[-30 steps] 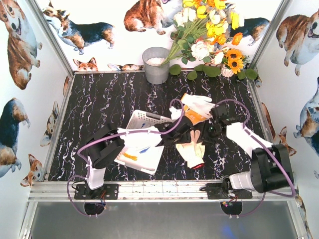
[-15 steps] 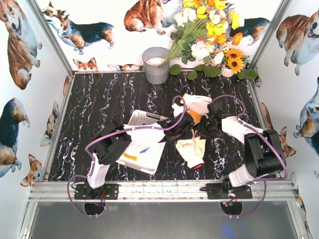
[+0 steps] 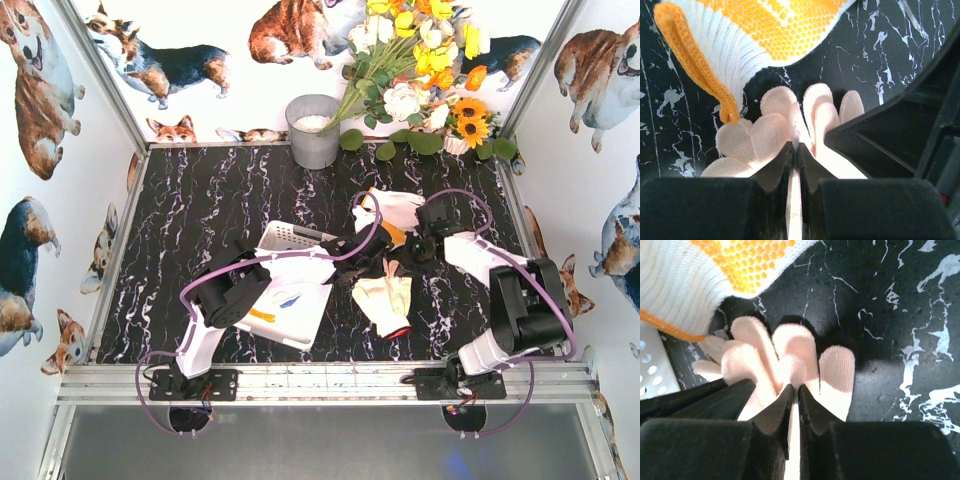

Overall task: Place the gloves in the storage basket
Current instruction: Place the glove on the glove, then pair the glove with the glove.

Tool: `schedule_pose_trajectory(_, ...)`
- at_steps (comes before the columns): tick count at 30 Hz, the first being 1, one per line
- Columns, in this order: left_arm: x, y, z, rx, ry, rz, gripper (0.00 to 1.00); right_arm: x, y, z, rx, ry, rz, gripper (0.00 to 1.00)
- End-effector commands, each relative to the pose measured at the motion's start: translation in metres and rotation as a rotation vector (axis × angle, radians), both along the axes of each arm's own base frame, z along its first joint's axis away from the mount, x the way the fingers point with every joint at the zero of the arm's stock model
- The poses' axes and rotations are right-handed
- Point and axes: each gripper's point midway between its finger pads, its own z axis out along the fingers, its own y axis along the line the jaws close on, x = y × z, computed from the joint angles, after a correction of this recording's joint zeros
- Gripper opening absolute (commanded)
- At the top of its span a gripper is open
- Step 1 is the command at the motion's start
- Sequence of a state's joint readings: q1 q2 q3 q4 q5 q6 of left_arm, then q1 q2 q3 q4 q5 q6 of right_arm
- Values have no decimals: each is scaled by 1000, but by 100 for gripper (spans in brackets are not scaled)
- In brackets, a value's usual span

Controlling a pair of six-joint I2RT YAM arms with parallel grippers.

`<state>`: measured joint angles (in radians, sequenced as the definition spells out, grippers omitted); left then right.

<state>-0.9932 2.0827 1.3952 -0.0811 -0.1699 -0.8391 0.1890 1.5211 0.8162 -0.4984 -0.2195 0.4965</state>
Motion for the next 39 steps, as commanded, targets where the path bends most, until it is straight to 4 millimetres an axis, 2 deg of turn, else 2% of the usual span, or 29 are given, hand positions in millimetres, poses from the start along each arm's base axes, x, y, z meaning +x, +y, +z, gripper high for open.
schedule_pose_trajectory(1, 10, 2, 23, -7, -57, 2, 0, 11, 3, 40, 17, -102, 15, 5)
schedule_pose_trajectory(4, 11, 5, 31, 4, -64, 7, 0, 3, 1, 47, 13, -96, 13, 0)
schedule_pose_trajectory(14, 16, 3, 45, 24, -91, -10, 0, -5, -9, 71, -22, -126, -14, 0)
schedule_pose_trajectory(25, 24, -7, 47, 50, -136, -66, 0, -4, -23, 68, -101, -112, -46, 0)
schedule_pose_trajectory(32, 34, -10, 31, 134, -154, -92, 0, 4, -29, 59, -138, -108, -56, 0)
schedule_pose_trajectory(38, 32, -2, 16, 175, -123, -75, 0, 8, -31, 48, -154, -88, -59, 0)
schedule_pose_trajectory(39, 31, -2, 15, 175, -119, -77, 8, 8, -31, 48, -154, -82, -58, 0)
